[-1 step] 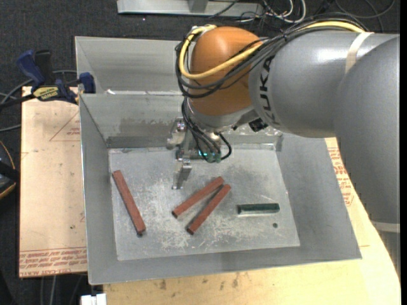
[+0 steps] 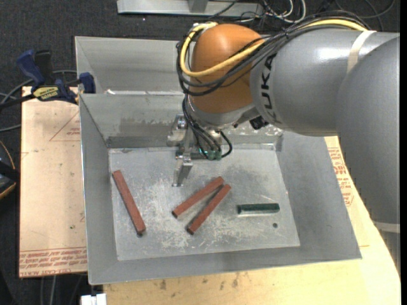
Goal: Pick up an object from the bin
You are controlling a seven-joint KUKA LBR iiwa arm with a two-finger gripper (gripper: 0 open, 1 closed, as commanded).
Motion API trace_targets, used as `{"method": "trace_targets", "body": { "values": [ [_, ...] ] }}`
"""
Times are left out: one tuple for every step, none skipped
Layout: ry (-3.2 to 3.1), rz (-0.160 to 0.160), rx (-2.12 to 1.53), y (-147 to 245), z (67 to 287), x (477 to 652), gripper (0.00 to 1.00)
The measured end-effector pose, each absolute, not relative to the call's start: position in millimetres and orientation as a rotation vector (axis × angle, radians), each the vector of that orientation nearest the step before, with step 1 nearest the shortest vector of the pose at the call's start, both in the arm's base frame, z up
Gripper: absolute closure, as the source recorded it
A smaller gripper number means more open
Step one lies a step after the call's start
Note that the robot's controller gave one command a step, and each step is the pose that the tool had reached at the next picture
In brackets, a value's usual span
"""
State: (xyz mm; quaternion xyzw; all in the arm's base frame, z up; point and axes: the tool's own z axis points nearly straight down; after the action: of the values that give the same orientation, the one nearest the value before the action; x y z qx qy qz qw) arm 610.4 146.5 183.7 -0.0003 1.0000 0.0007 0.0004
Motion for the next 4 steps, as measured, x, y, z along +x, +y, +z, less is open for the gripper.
{"method": "trace_targets", "body": {
  "values": [
    [3.136,0.005,0.004,120.9,131.7,584.0,0.00],
    [3.151,-0.002,-0.130,106.9,113.3,552.0,0.00],
    [3.132,0.004,-0.210,86.8,86.7,574.7,1.00],
    [3.132,0.004,-0.209,86.8,86.7,574.7,1.00]
  ]
}}
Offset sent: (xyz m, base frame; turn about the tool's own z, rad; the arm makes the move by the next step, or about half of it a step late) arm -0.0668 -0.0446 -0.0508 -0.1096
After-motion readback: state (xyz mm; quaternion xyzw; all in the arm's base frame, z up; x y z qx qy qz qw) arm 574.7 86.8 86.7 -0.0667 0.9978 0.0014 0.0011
